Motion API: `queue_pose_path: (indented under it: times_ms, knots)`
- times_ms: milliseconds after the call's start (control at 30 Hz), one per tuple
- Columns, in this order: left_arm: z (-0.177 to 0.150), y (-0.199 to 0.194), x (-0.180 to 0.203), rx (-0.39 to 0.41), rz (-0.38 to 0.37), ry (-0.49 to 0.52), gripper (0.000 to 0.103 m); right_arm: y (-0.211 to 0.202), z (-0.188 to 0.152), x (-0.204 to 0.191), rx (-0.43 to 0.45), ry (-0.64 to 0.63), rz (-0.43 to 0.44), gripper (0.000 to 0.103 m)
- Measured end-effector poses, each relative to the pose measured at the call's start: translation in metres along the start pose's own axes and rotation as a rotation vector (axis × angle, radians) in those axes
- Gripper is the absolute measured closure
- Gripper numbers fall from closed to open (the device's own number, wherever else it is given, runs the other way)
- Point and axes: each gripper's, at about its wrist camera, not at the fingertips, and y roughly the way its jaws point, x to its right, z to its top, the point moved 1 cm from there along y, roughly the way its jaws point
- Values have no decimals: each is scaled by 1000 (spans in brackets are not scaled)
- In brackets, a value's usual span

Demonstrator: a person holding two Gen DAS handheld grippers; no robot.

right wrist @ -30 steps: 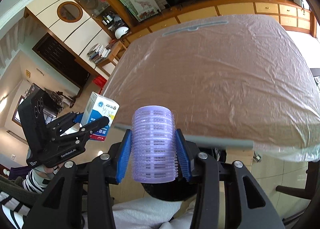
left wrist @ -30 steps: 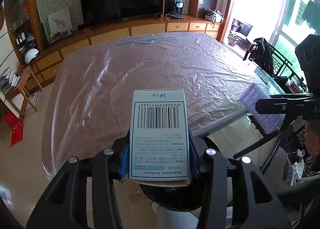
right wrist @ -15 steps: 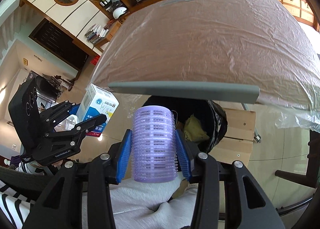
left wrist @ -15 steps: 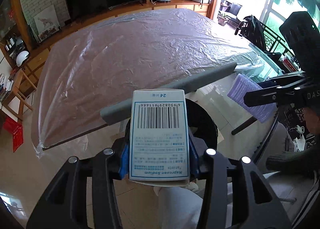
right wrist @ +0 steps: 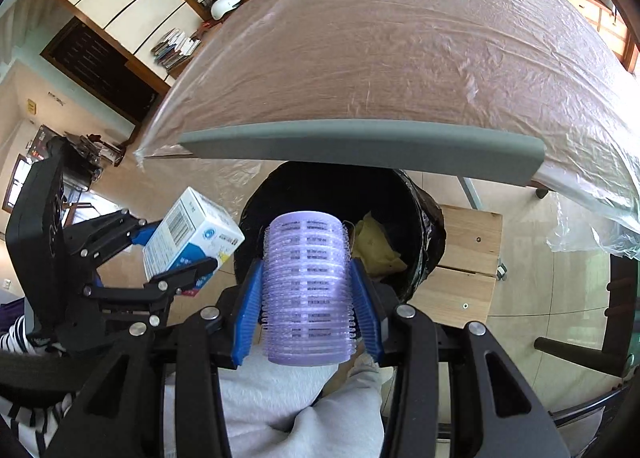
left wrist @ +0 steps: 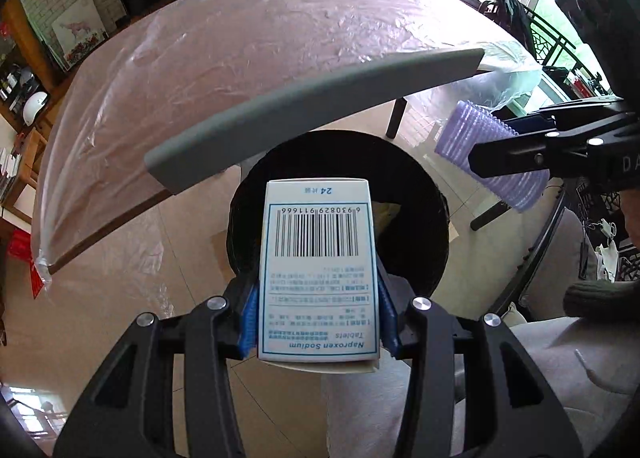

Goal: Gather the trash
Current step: 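Carry the lilac roller and white box over the black bin with both tools, then open both tools to drop the roller and box into the bin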

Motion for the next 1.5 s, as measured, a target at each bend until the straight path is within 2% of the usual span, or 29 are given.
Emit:
queue_pose_path:
  times_ms: [567,1067,1167,1200,1233,1300,1500]
  knots:
    - [13,31,-3,-30,25,-38,56,41,12,4,4,-3,-65,61]
    - [16,48,-5,-60,34,-38,56,55,15,6,-19,-9,-74,61]
    - [17,48,-7,-53,16,-36,55,57,14,5,-23,-9,-72,60]
    - [17,46,-7,-48,7,-40,55,57,14,4,-23,-11,-63,59]
    - [18,46,-8,-47,-6,-49,50,56,14,4,-20,-12,-59,55]
    - [16,43,-13,-44,-20,-65,38,54,13,5,-13,-9,-65,42]
    - [16,41,-22,-52,-34,-88,30,50,13,10,-9,5,-66,38]
